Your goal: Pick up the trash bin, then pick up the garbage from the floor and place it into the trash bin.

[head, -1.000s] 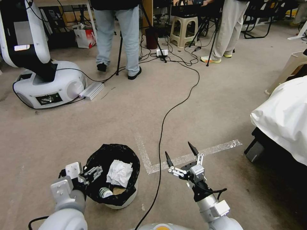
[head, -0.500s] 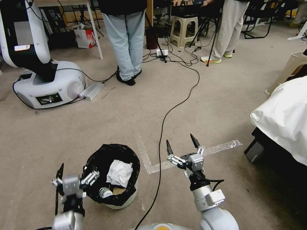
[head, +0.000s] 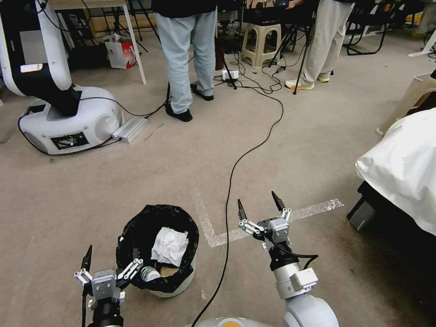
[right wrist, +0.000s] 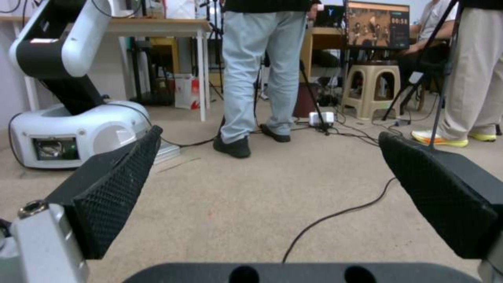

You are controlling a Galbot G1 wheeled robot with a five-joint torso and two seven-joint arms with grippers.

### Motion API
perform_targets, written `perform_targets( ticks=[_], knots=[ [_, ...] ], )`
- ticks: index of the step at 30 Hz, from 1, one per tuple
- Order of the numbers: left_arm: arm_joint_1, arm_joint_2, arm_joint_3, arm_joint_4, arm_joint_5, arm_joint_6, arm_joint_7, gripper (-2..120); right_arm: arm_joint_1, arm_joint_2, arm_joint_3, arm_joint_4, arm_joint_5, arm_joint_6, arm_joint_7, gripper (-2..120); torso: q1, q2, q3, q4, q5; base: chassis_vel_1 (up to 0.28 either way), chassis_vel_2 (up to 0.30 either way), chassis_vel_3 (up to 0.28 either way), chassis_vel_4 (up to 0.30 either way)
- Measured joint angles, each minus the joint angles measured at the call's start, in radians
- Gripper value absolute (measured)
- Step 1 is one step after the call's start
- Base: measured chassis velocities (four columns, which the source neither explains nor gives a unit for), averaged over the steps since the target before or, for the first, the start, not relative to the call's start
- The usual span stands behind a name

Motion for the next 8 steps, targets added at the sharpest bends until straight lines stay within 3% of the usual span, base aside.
perform_targets(
  ticks=[8],
  knots=[
    [-0.001, 0.000, 0.000, -0.001, -0.003, 0.005, -0.001, 100, 0.000, 0.000, 0.000, 0.000, 0.000, 0.000, -0.001, 100, 0.000, 0.000, 0.000, 0.0000, 0.0000, 0.000, 0.000, 0.000, 0.000]
  ],
)
